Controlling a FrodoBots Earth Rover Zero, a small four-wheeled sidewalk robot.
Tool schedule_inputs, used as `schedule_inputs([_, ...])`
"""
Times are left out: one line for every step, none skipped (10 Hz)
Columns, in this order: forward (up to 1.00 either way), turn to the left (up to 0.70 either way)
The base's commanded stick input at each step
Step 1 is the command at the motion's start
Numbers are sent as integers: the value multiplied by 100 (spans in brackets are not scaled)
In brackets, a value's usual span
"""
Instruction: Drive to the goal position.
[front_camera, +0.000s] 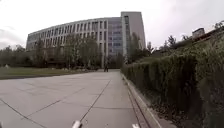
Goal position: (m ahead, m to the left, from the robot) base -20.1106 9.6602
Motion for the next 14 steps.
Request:
schedule_inputs([6,0])
schedule_inputs([6,0])
schedule_inputs([6,0])
schedule_inputs([7,0])
schedule_inputs([6,0])
schedule_inputs([6,0])
schedule_inputs([7,0])
schedule_inputs([6,0])
schedule_inputs([7,0])
schedule_inputs([7,0])
schedule_inputs([6,0])
schedule_inputs([7,0])
schedule_inputs([6,0])
schedule_inputs([6,0])
